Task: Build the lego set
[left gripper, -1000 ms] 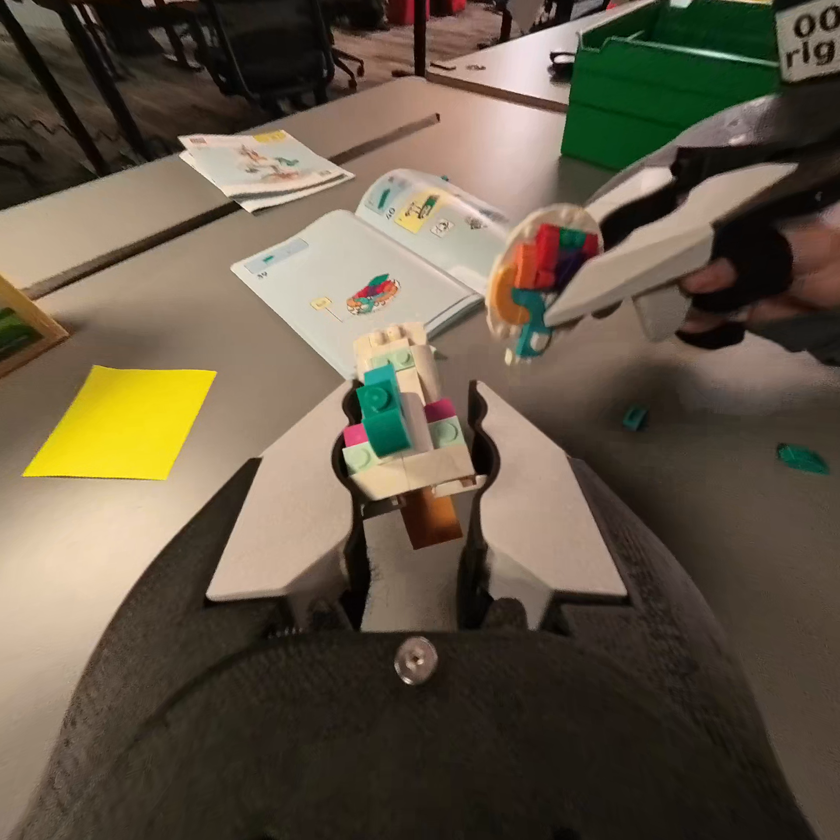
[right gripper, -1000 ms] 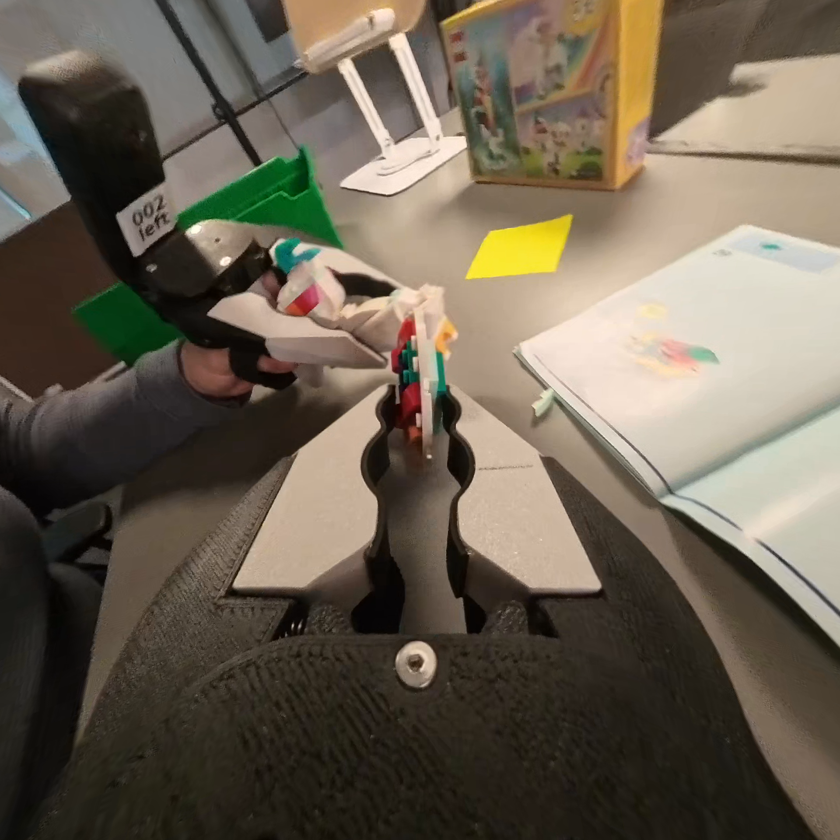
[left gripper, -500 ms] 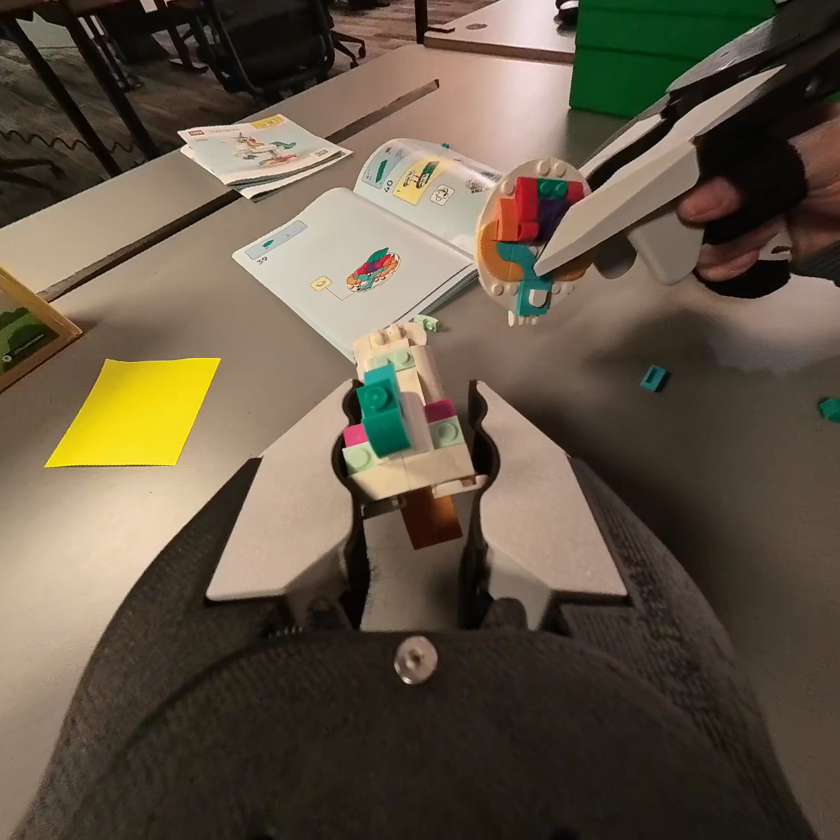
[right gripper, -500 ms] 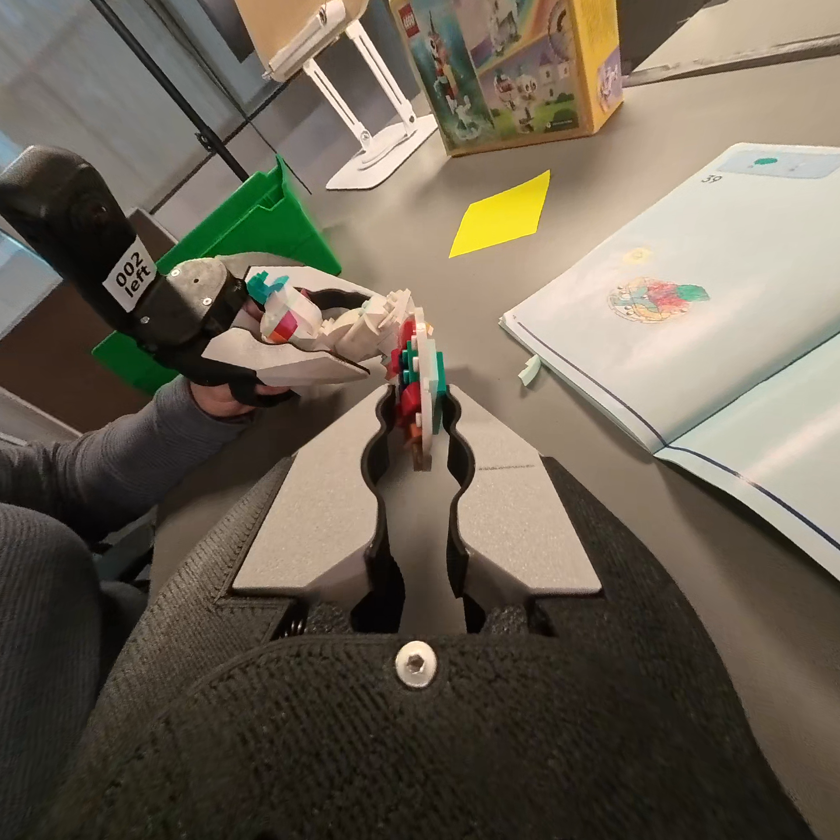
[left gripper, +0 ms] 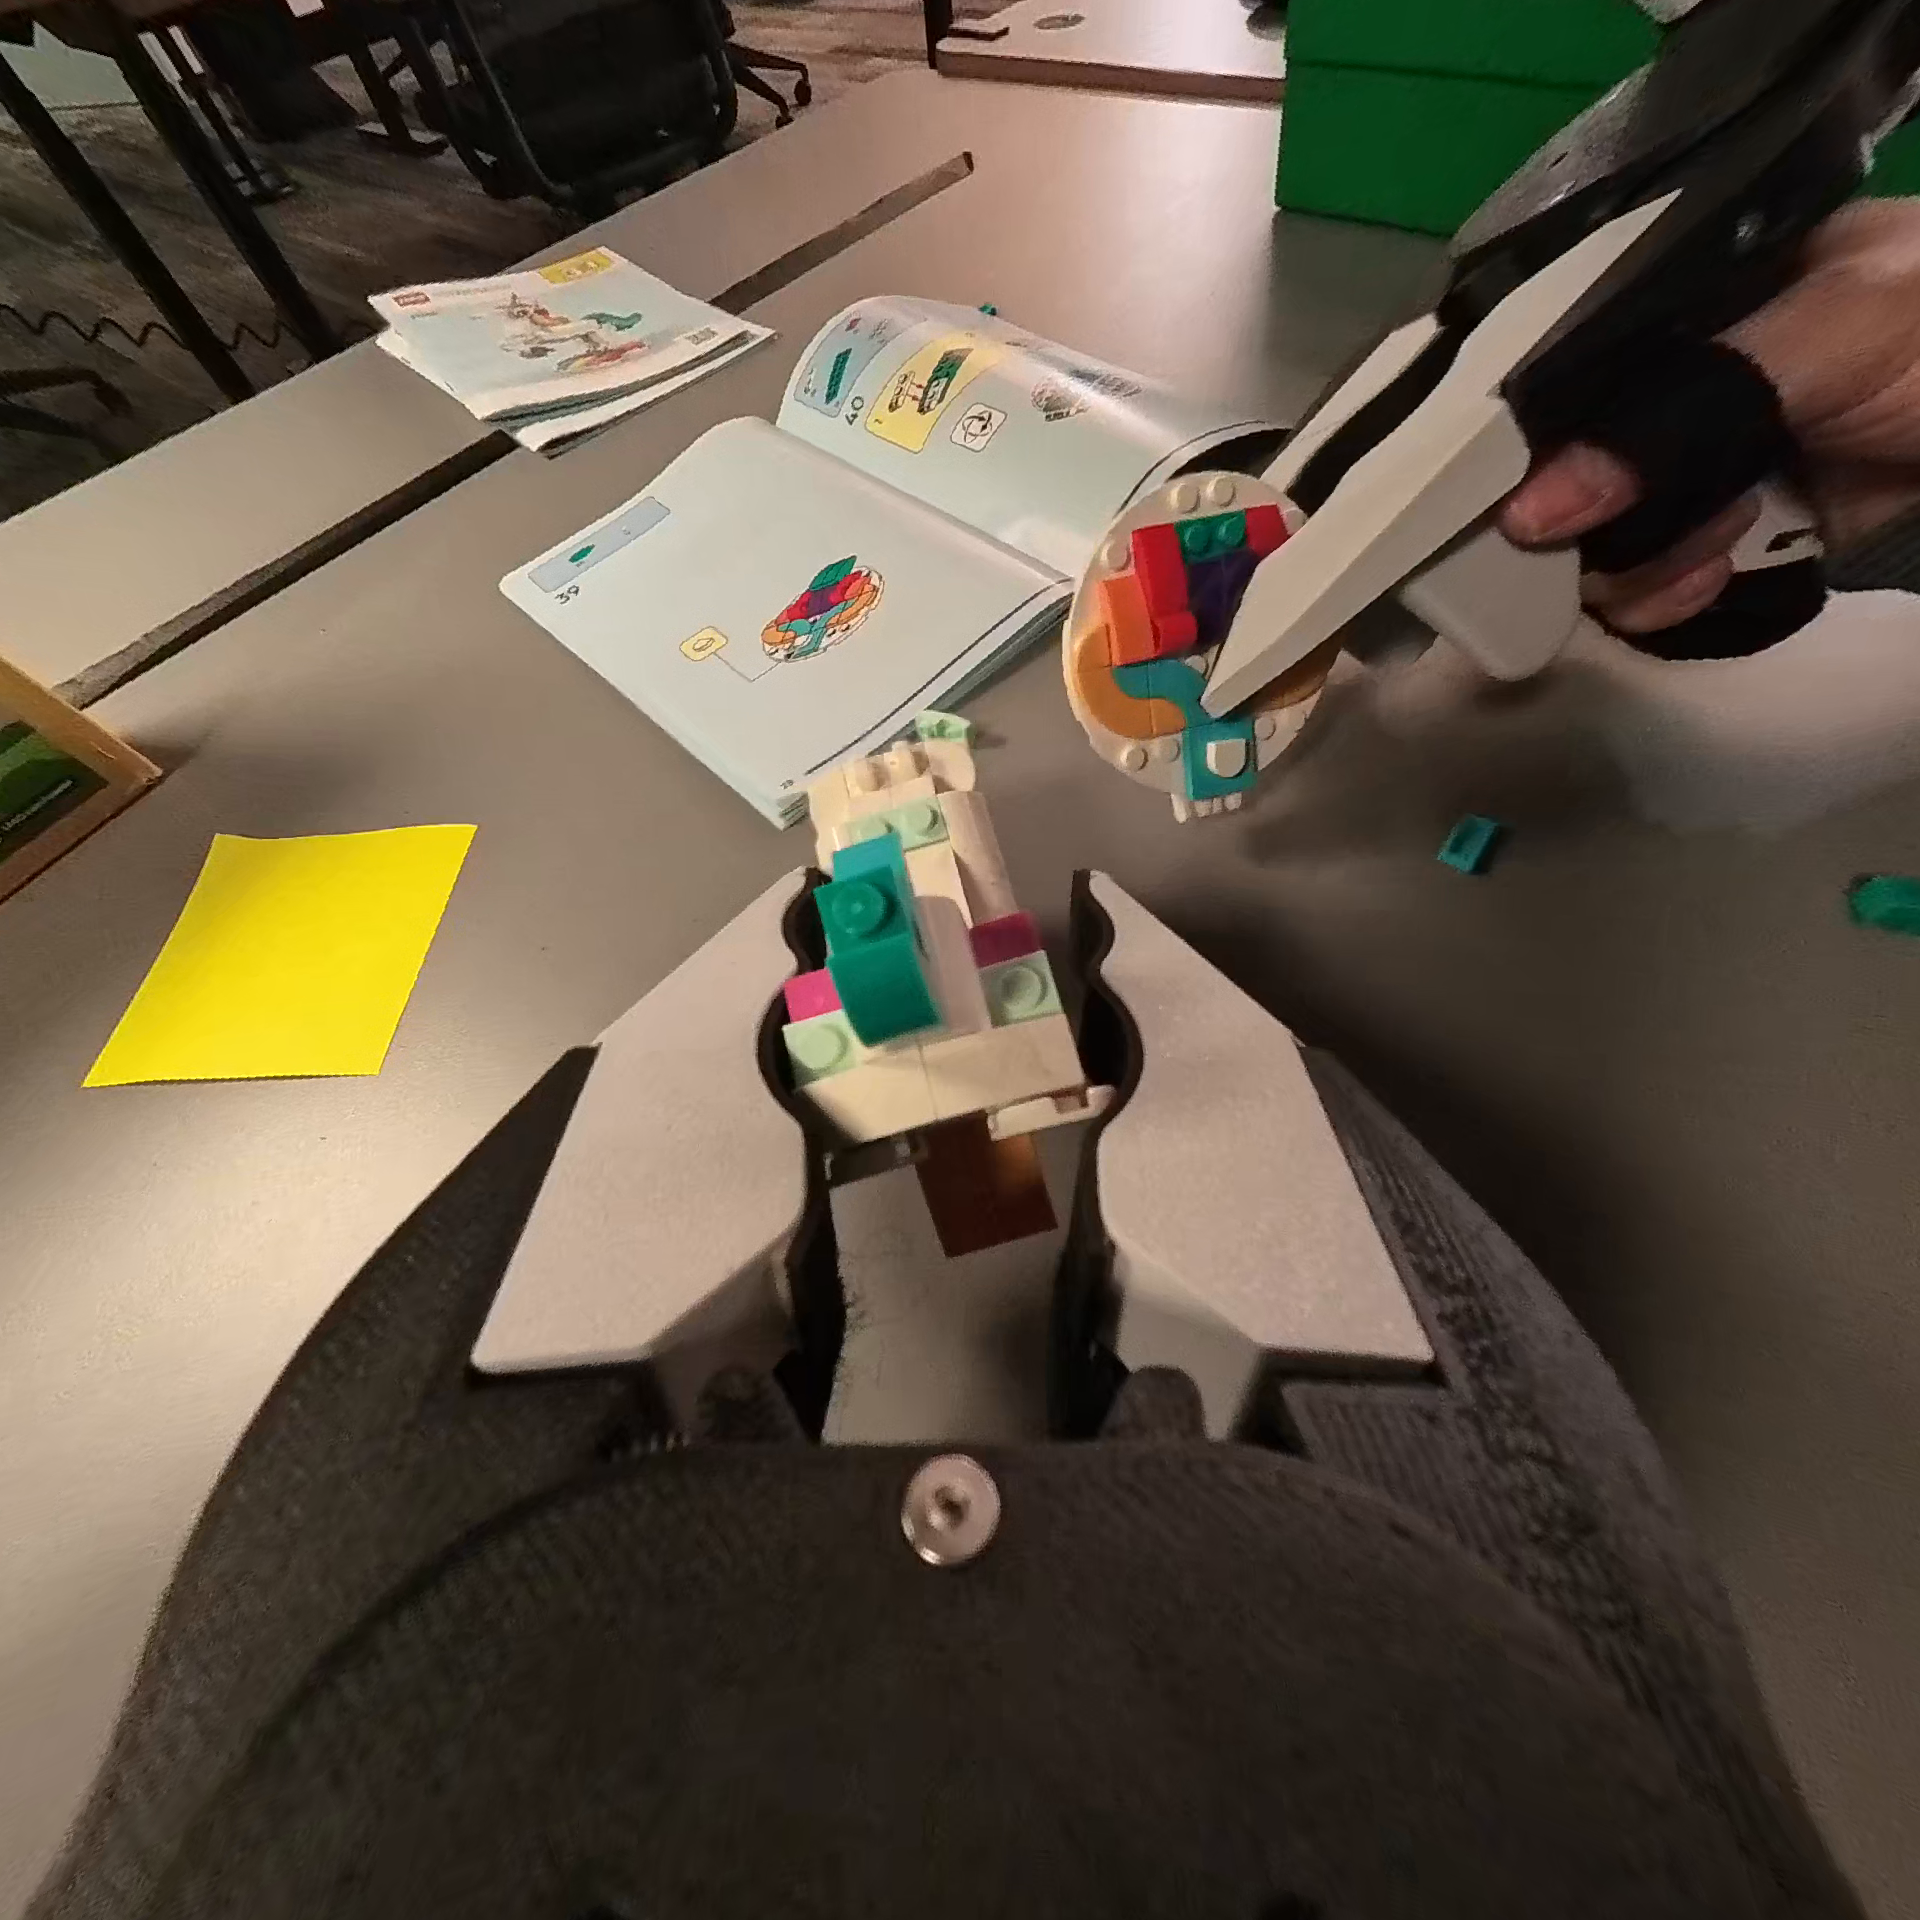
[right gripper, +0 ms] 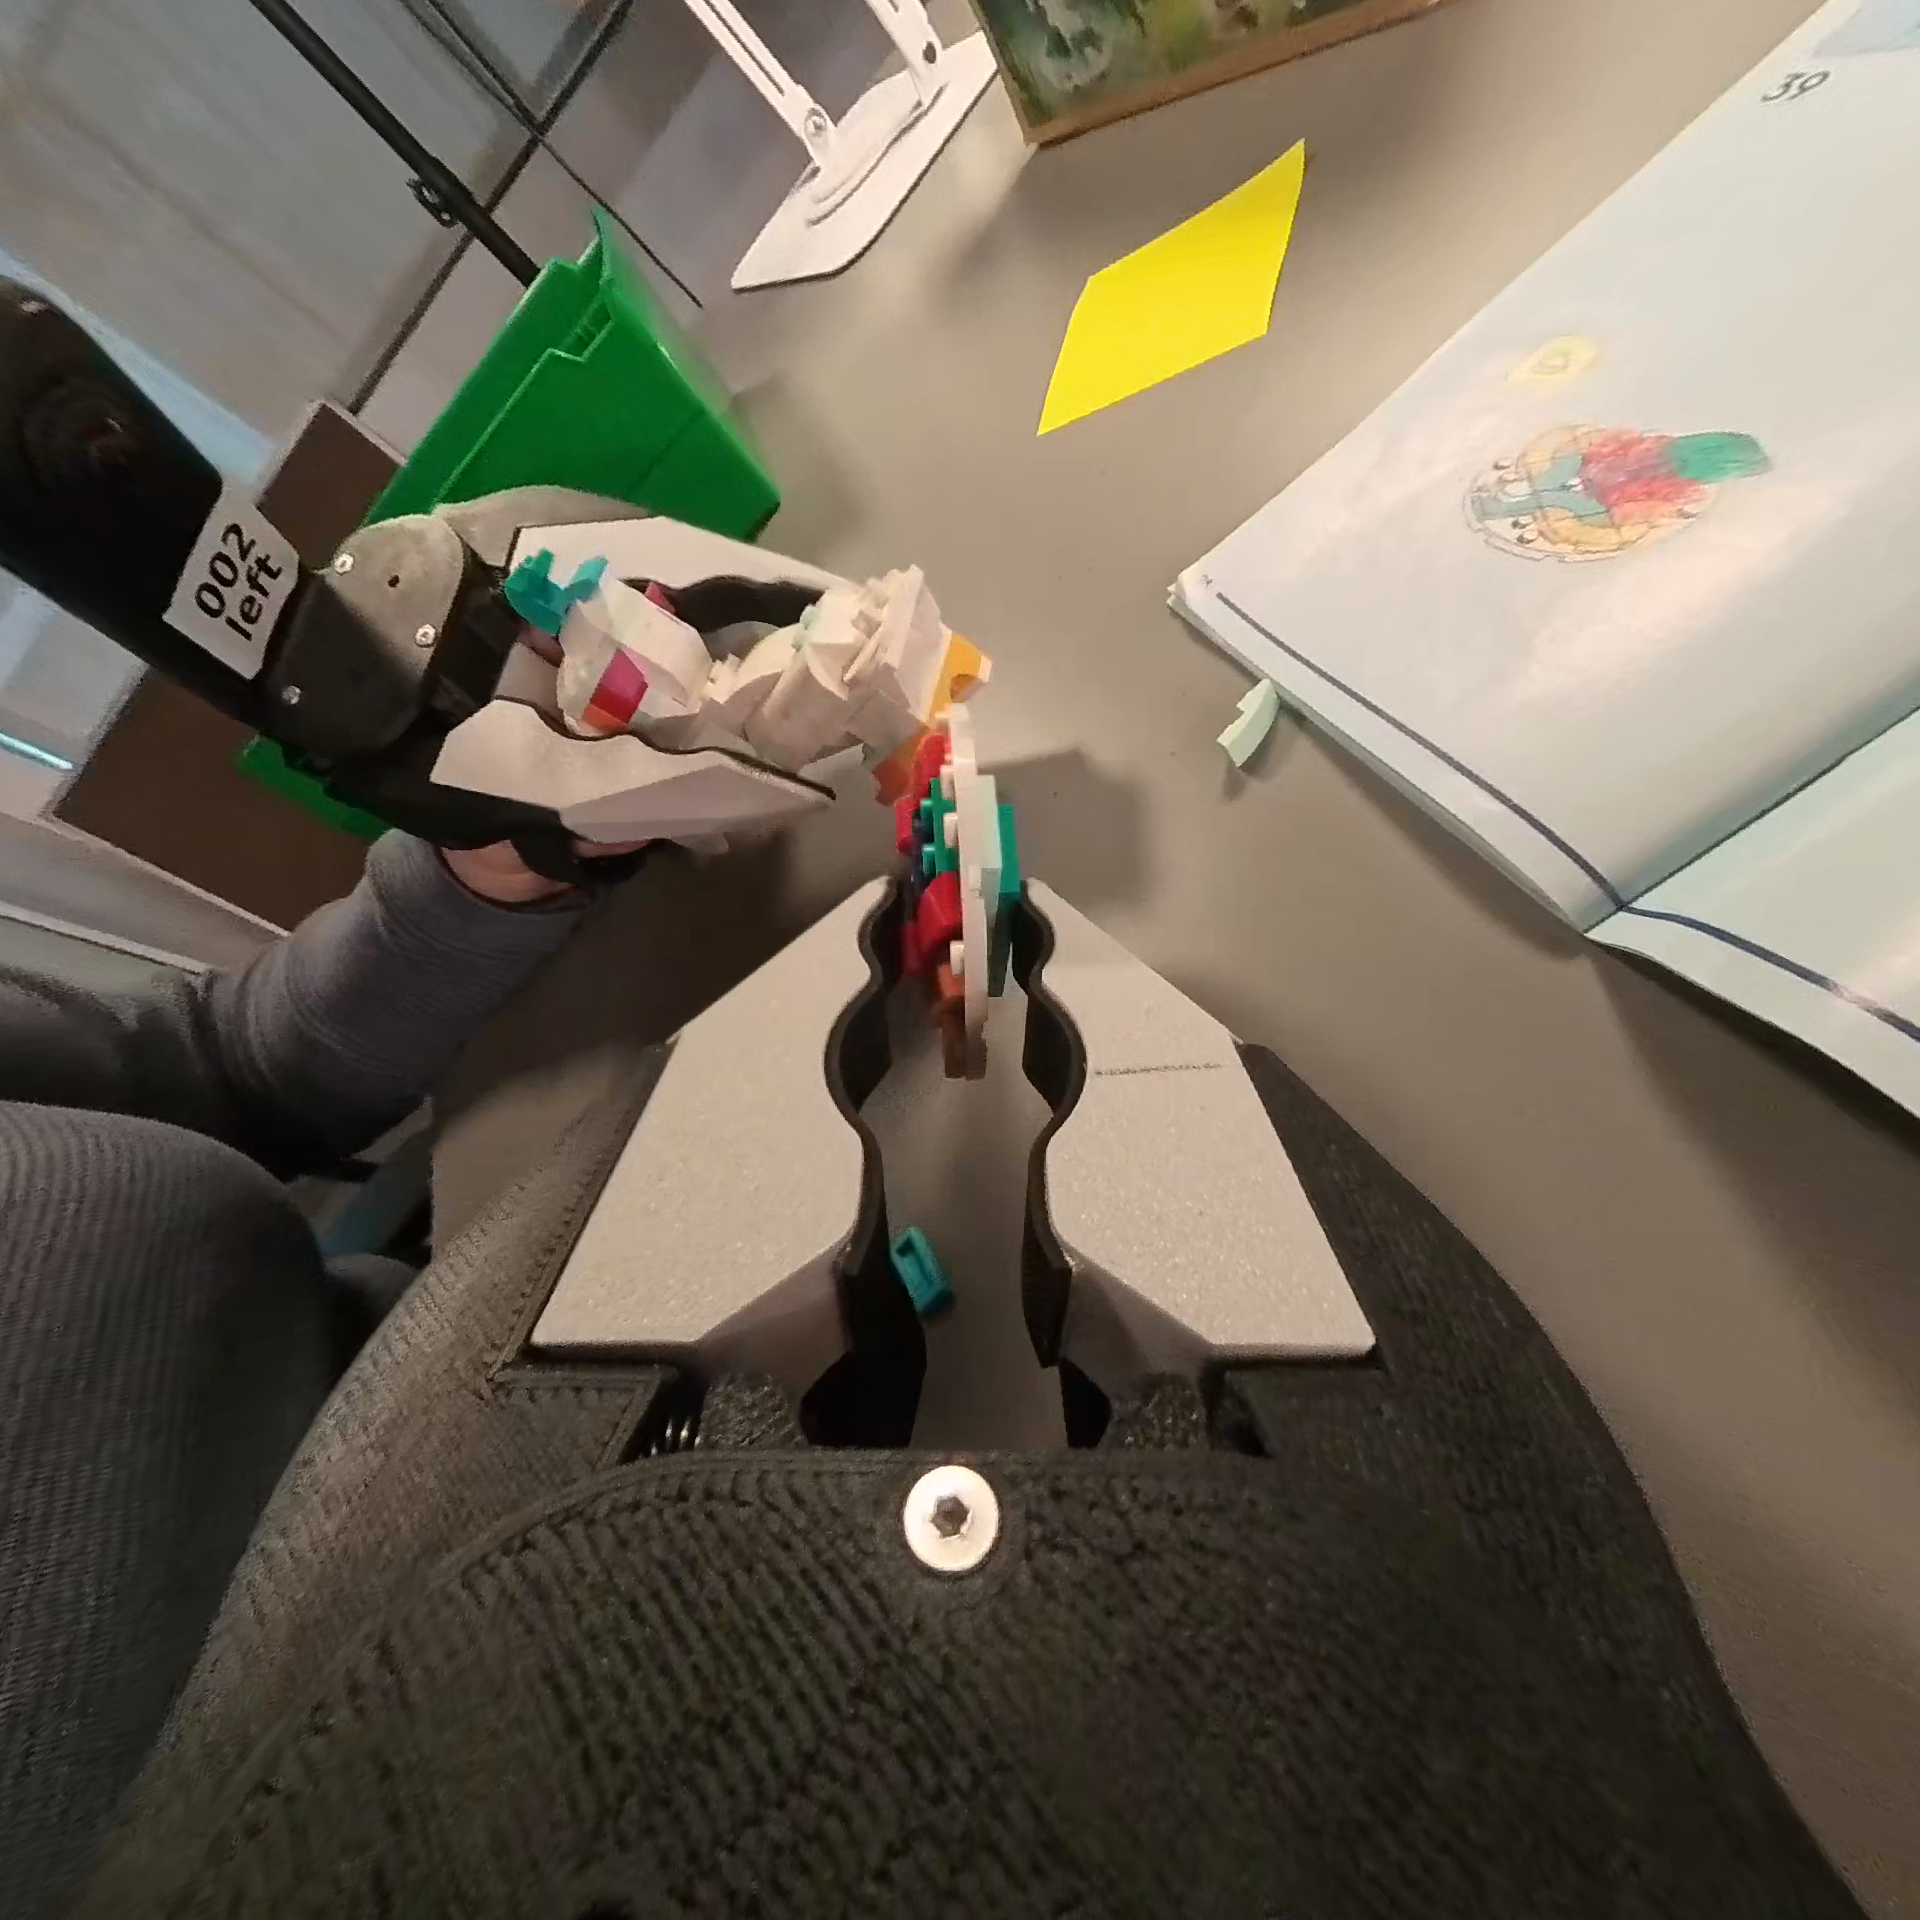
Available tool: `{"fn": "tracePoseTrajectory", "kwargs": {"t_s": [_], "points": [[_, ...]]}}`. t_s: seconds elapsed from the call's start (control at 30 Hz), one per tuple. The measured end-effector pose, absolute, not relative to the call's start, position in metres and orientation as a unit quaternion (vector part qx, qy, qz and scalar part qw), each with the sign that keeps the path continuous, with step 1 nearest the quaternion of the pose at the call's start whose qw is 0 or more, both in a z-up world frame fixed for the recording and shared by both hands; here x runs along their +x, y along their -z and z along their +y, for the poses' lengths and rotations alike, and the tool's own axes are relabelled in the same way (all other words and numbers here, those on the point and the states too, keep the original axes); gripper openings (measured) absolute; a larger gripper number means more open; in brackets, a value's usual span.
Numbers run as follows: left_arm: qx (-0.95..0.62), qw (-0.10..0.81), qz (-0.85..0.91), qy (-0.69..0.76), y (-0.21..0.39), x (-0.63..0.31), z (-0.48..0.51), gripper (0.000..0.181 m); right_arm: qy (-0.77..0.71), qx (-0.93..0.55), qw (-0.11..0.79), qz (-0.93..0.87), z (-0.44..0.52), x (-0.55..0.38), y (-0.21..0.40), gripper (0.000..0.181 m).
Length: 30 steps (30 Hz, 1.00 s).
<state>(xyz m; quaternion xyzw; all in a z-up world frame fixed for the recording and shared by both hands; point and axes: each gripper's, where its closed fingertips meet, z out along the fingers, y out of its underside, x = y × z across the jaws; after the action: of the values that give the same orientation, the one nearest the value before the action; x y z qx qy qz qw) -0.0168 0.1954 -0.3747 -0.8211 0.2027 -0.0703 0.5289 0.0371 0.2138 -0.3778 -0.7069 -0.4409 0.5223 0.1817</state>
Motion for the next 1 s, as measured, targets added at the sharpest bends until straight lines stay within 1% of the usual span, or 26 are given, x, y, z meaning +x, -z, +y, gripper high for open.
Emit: {"fn": "tracePoseTrajectory", "kwargs": {"t_s": [0.2,0.5,1.0], "points": [[-0.813,0.533,0.213,0.098,0.37,-0.002,0.19,0.046,-0.518,-0.716,0.188,-0.429,0.223,0.039,0.381,0.018],[-0.814,0.533,0.193,0.127,0.369,-0.004,0.19,0.046,-0.523,-0.715,0.179,-0.428,0.221,0.038,0.383,0.018],[-0.815,0.532,0.196,0.12,0.37,-0.004,0.19,0.046,-0.525,-0.713,0.176,-0.43,0.218,0.036,0.384,0.018]]}}
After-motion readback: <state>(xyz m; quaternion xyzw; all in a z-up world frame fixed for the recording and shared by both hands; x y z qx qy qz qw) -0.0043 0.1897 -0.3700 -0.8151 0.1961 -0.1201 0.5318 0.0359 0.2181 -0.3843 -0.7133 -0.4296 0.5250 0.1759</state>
